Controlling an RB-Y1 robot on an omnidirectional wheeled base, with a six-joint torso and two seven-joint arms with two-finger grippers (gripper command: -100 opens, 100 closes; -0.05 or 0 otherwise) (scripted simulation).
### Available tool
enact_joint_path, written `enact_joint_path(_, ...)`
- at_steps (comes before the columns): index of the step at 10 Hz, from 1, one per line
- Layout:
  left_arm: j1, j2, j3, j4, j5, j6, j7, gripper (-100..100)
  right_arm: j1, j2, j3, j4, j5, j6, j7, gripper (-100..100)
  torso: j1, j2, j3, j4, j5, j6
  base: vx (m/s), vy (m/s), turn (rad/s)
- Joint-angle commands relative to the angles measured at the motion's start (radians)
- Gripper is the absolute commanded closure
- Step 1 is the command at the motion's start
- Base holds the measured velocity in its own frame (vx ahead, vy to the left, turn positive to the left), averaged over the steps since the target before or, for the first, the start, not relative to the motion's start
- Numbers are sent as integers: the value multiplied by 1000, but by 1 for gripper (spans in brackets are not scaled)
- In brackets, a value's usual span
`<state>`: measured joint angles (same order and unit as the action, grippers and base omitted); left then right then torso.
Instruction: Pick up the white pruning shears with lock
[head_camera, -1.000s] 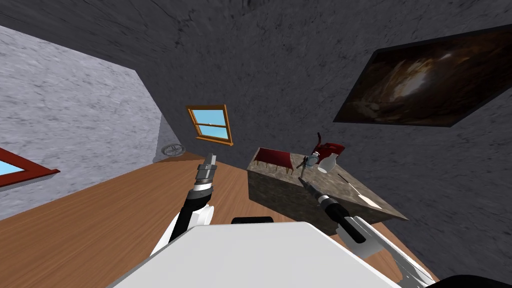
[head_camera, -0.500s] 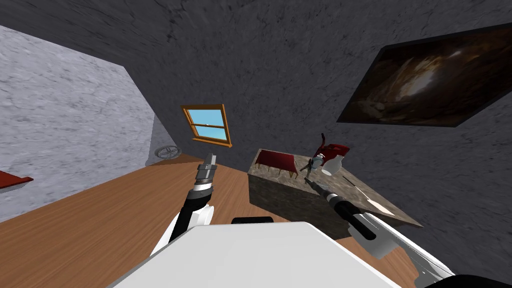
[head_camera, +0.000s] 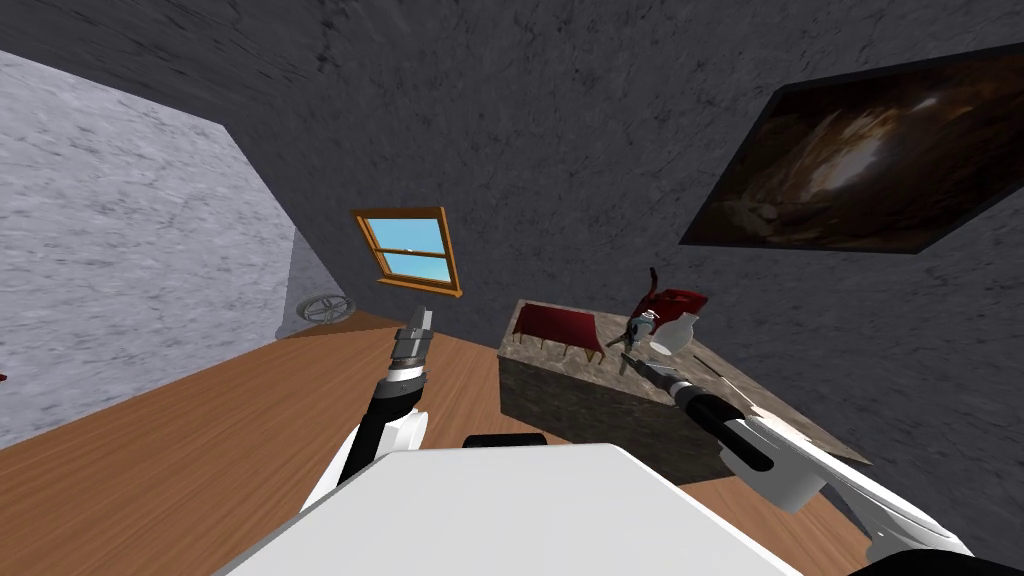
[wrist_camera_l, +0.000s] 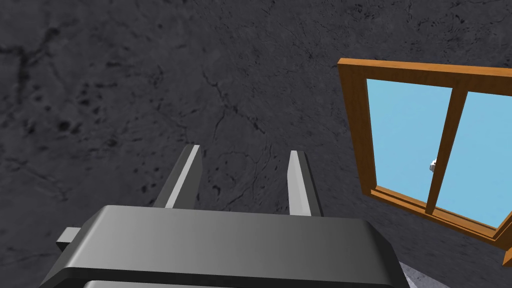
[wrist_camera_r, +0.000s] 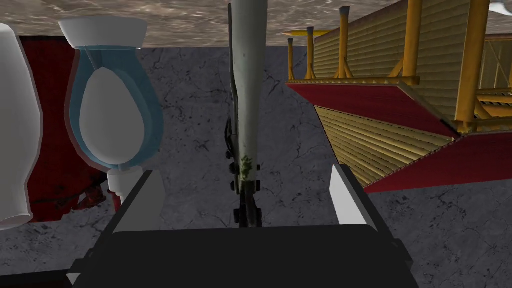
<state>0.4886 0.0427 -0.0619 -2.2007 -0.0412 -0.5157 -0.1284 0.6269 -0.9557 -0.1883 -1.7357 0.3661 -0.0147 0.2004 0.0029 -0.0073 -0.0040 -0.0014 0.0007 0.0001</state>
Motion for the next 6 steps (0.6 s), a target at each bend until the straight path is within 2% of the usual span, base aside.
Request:
enact_joint_path(1,0,0,0,0,0,0,0,0,11,-30,-15,1,8,19,14,-100,0,0,0,0,0,0,132,76,-48)
enact_joint_path(2,0,0,0,0,0,0,0,0,16,-56,-28,11,13,29,23,-100,1,-2,-1,0,0,0,156,73,-62)
enact_joint_path(3,0,0,0,0,0,0,0,0,14,-43,-18,-4,9,29,16,-100,1,-3,-2,-1,0,0,72,32,-14)
enact_joint_path(4,0,0,0,0,0,0,0,0,14,-46,-19,-4,9,34,18,0,-2,0,0,0,-1,0,12,7,4)
enact_joint_path(5,0,0,0,0,0,0,0,0,14,-45,-19,-4,9,34,18,-100,-4,4,2,1,-1,0,6,3,0)
enact_joint_path(6,0,0,0,0,0,0,0,0,14,-45,-19,-4,9,34,18,100,-4,6,3,1,-1,0,0,0,0)
